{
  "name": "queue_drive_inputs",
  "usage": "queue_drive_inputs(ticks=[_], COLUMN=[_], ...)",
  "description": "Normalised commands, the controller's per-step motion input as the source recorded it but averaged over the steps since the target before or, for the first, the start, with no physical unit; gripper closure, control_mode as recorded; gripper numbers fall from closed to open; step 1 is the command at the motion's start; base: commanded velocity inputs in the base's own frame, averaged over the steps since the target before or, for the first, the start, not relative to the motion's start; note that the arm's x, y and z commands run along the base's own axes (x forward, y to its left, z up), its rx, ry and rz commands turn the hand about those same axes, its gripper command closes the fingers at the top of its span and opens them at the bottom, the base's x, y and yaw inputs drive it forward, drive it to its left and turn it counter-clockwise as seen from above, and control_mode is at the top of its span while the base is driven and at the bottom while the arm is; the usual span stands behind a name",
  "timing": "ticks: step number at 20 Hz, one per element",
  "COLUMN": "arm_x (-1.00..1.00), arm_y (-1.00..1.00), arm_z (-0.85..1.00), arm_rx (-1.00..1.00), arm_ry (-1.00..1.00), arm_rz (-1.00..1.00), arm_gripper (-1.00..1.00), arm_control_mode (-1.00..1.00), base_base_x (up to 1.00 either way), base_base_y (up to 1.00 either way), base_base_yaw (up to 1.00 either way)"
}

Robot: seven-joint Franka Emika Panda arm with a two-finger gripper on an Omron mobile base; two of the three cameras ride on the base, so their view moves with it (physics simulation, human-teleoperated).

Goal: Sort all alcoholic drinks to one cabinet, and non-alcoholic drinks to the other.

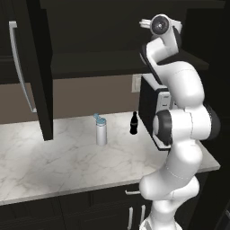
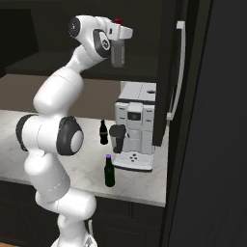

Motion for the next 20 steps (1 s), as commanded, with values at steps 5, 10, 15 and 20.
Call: queue_drive_inputs(ticks=[5, 10, 15, 20], arm_x=[0.15, 0.07, 0.0, -0.23], arm_y=[0.0, 0.01, 0.01, 0.1], arm_z=[-0.04, 0.0, 0.0, 0.05], arm_rx=[-0.01, 0.0, 0.0, 0.0], arm_ry=[0.03, 0.09, 0.11, 0.03], arm_rz=[0.0, 0.0, 0.0, 0.0], arm_gripper=[-1.0, -1.0, -1.0, -1.0], arm_control_mode=[-1.0, -1.0, -1.0, -1.0], base_base_x=[0.0, 0.0, 0.0, 0.0], base_base_y=[0.0, 0.0, 0.0, 0.0], base_base_yaw=[0.0, 0.0, 0.0, 0.0])
